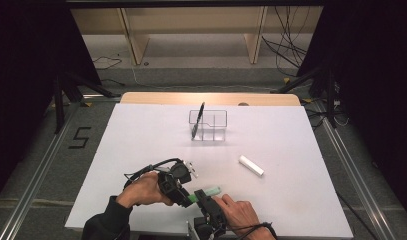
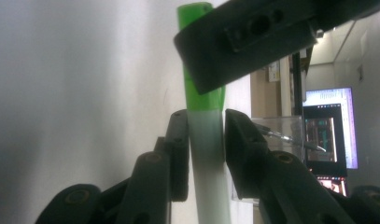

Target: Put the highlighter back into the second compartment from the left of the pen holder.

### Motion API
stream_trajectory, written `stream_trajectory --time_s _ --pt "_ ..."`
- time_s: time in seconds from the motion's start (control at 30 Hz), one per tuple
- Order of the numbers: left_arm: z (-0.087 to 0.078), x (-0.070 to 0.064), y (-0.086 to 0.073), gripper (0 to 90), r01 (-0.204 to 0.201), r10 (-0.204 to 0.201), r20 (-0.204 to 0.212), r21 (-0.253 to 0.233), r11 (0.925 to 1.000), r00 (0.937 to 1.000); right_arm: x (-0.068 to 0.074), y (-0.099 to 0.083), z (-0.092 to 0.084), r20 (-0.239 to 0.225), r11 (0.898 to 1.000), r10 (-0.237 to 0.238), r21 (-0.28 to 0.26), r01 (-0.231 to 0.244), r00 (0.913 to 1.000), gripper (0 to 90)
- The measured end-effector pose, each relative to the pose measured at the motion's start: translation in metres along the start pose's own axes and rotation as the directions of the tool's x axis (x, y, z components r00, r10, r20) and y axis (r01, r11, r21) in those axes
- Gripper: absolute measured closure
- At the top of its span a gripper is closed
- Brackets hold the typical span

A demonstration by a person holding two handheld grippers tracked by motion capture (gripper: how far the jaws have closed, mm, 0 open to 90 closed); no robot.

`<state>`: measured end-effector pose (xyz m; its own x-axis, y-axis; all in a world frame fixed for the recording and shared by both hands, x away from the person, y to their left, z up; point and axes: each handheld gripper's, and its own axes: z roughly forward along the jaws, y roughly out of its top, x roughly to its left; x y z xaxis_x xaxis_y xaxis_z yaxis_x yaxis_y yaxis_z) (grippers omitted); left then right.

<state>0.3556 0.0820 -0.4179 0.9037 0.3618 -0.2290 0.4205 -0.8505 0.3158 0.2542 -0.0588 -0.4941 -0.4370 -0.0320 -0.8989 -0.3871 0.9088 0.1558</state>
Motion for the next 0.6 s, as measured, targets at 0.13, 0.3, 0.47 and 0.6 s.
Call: stream_trajectory --time_s 0.13,0.3,0.47,0.6 --pt "-0.001 0.001 0.0 66.3 0.007 -0.007 0.008 0.0 1.0 0.9999 0.002 0.0 0.001 0.008 1.0 -0.023 -0.007 0.023 0.9997 75.9" --pt "-0.002 0.001 0.0 65.8 0.008 -0.008 0.01 -0.013 0.9999 0.9999 0.002 -0.002 -0.001 -0.01 1.0 -0.005 0.005 0.005 0.9999 77.5" --pt "-0.007 0.001 -0.003 59.0 0.008 -0.008 -0.004 -0.032 0.9995 1.0 0.001 -0.003 -0.002 -0.013 1.0 0.005 -0.002 -0.005 0.9999 77.7" --pt "-0.015 0.0 -0.006 52.9 0.004 -0.005 -0.013 -0.048 0.9989 0.9999 -0.002 -0.009 -0.003 -0.008 0.999 0.034 -0.004 -0.034 0.9994 77.7"
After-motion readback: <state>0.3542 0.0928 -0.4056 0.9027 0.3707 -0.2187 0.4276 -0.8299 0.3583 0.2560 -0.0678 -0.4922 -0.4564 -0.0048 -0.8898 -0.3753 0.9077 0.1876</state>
